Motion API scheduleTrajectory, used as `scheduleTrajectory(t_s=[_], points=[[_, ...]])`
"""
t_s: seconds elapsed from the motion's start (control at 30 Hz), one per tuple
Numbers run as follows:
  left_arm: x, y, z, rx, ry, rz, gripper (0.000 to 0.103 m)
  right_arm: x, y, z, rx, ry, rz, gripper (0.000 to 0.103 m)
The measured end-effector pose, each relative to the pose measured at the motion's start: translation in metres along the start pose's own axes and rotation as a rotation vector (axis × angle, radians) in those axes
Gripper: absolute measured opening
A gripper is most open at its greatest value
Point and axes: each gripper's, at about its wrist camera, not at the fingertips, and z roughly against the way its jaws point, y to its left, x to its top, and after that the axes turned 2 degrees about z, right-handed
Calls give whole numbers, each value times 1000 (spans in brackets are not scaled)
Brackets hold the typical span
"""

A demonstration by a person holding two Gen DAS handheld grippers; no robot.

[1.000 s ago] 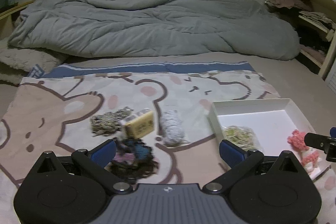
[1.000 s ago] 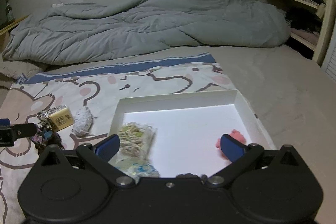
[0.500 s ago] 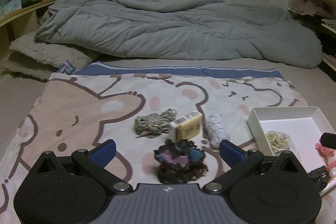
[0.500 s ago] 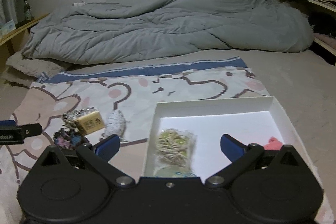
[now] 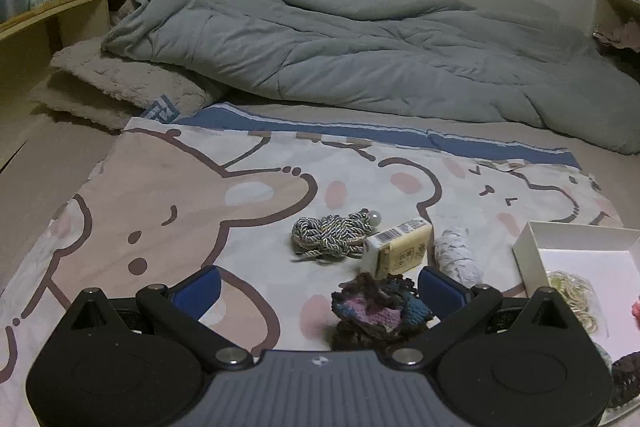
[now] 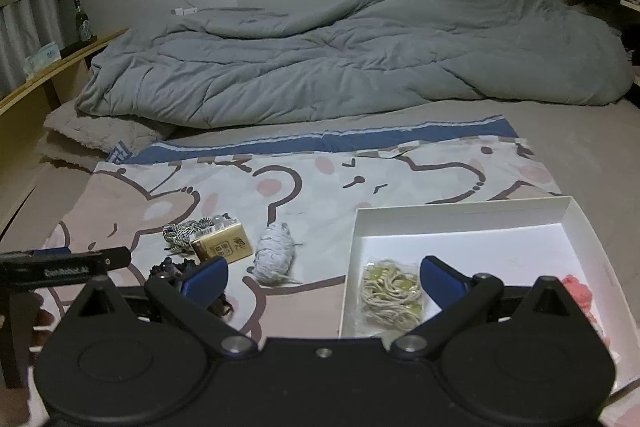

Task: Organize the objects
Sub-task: 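Withdraw both tools from the tray toward the remaining items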

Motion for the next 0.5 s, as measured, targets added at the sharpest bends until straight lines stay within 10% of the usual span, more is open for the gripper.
scheduleTrajectory(t_s=[0.5], points=[[-1, 4, -52, -148, 111, -55, 102, 44, 22, -72, 21, 32, 43, 103]])
